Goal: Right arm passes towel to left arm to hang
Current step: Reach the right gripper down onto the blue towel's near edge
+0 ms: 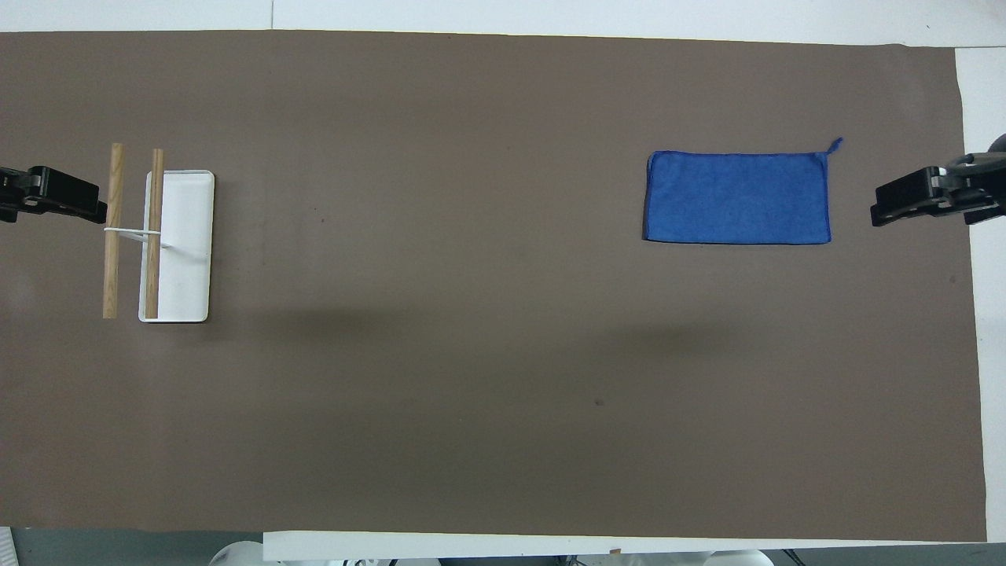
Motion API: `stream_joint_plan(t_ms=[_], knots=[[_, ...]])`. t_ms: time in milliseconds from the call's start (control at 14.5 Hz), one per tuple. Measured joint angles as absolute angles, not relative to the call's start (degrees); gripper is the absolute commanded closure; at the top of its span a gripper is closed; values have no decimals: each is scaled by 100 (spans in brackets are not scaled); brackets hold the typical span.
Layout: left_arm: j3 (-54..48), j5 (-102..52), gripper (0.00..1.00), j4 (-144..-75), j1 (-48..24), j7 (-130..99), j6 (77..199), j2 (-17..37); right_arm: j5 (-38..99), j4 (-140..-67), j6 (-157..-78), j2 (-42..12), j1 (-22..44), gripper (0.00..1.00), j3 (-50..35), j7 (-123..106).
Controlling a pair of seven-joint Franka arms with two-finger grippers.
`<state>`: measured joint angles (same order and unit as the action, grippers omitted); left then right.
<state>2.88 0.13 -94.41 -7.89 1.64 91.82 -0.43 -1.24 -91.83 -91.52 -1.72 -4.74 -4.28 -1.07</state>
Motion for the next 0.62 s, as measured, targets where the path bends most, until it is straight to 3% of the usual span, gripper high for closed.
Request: stream_joint_plan(t_ms=[622], knots=[[288,13,0,-9441,-789,164,9182,-42,-123,-10156,-12246,-2017,-258,0,-408,72]])
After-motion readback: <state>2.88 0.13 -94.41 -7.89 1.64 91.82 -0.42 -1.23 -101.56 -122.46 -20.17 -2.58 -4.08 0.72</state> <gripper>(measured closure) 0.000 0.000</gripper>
